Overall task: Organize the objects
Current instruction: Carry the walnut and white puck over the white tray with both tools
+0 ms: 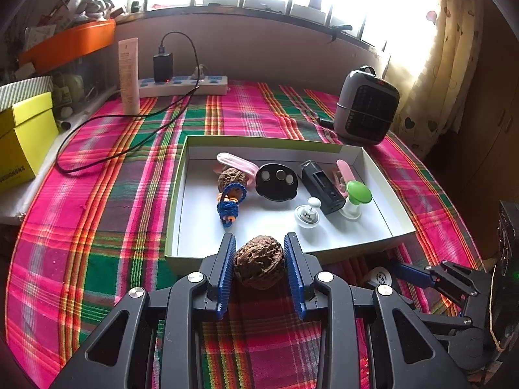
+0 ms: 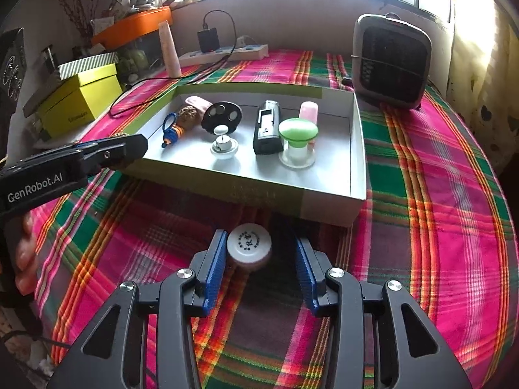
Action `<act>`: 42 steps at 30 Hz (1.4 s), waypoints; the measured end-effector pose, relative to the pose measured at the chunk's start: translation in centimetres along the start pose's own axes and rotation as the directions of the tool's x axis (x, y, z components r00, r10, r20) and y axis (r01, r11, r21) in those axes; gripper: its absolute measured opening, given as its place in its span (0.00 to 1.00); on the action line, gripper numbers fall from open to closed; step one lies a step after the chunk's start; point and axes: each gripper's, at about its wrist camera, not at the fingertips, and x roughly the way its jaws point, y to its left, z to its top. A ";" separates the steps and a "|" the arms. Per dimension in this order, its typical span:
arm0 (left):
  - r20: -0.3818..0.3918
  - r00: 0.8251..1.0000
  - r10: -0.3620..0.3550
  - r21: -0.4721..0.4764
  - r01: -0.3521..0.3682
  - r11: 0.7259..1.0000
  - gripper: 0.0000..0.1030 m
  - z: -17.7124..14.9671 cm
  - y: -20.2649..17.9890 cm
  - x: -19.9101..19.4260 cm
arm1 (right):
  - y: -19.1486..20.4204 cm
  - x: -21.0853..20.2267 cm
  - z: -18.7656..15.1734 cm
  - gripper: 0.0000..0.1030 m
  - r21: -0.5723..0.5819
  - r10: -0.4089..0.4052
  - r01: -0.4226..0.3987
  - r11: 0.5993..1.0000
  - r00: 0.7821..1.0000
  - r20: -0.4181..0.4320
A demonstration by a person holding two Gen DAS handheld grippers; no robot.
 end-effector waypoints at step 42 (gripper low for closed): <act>-0.009 1.000 0.001 0.017 -0.001 1.000 0.28 3.3 -0.1 3.2 | -3.9 -0.4 6.8 0.28 0.052 -0.061 0.055 0.997 0.990 0.124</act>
